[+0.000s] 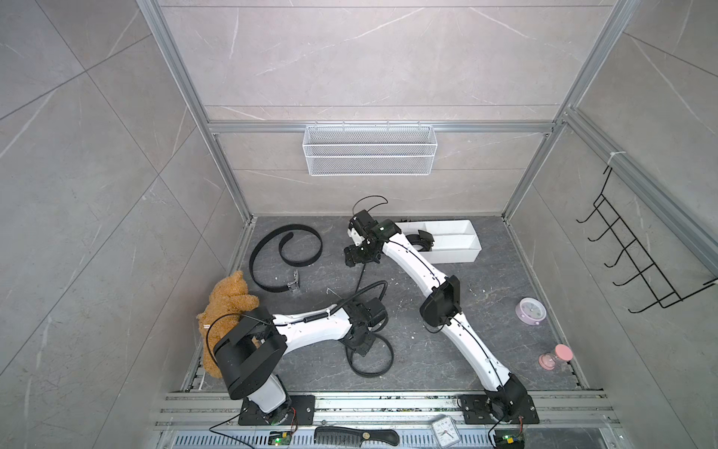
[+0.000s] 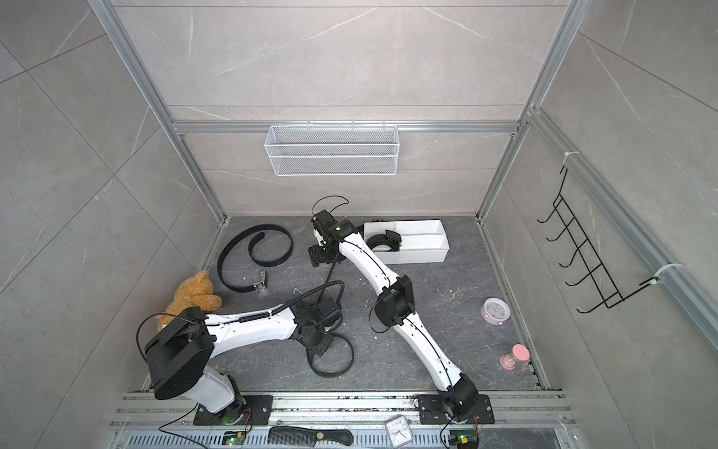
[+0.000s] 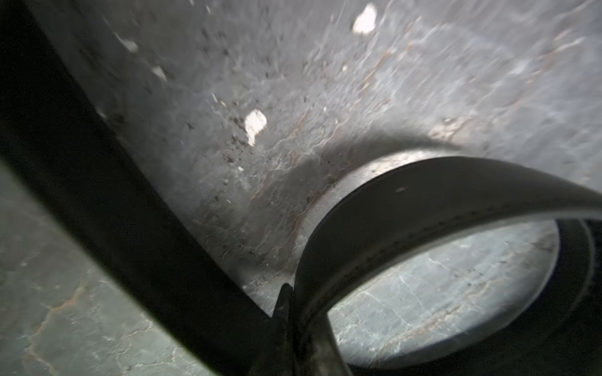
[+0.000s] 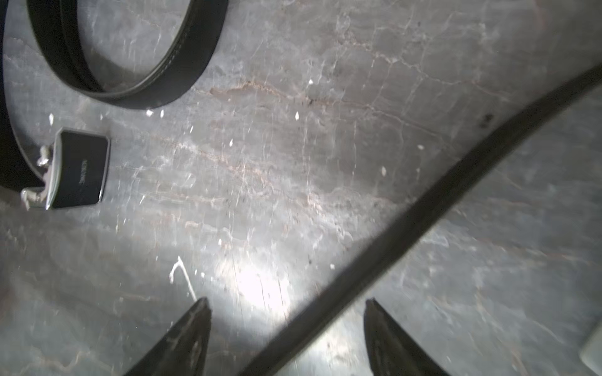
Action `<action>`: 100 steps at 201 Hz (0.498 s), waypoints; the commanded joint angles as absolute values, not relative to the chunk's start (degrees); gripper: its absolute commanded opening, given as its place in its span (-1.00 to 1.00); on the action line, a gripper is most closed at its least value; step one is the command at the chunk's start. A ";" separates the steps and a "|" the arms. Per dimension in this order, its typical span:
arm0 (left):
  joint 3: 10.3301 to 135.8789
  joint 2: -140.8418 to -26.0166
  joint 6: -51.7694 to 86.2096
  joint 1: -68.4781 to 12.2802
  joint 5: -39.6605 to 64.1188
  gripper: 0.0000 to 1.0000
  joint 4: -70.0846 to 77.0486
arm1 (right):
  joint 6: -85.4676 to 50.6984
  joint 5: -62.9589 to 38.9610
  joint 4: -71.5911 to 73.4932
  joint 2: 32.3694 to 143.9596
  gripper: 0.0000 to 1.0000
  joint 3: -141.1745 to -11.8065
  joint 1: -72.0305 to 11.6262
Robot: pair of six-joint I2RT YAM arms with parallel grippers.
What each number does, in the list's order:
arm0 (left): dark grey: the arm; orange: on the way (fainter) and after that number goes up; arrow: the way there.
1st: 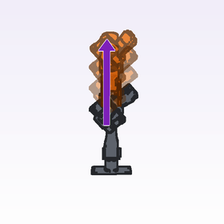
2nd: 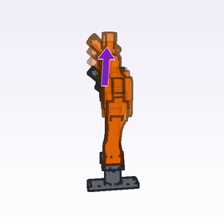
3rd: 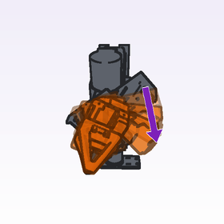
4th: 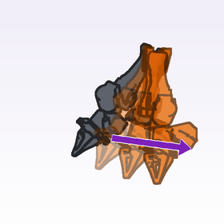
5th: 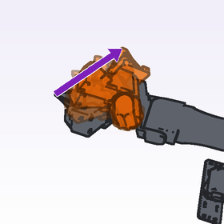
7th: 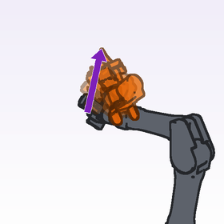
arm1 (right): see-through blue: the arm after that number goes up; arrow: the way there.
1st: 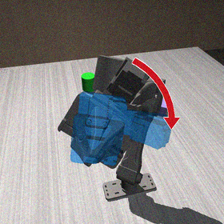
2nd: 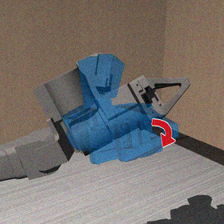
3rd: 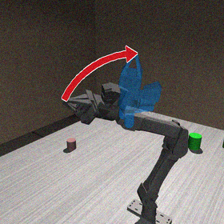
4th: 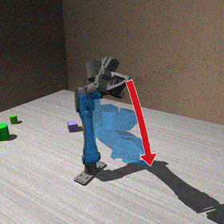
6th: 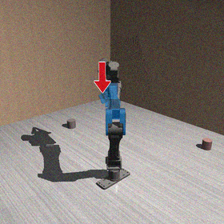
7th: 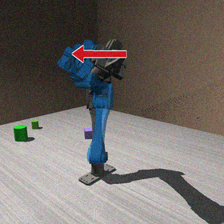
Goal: Place the belts into the storage roll
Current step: Roll the belt at the center of the board.
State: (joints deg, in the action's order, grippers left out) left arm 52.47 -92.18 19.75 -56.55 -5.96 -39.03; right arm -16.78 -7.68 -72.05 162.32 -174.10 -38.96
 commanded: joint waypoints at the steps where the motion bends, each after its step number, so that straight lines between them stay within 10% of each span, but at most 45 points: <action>1: 53.22 -93.40 23.06 -56.34 -4.65 -1.00 -43.37 | -19.50 -7.60 -86.04 166.20 0.47 -180.80 -38.41; 100: 47.98 -92.23 30.34 -56.25 -2.12 -1.00 -42.54 | -19.82 -3.38 -72.72 153.48 0.46 -155.67 -39.11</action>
State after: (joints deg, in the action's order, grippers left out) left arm 51.96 -92.55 26.68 -56.53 -4.78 -39.75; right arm -18.13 -4.25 -76.38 155.15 -157.34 -39.22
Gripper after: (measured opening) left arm 0.068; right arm 0.736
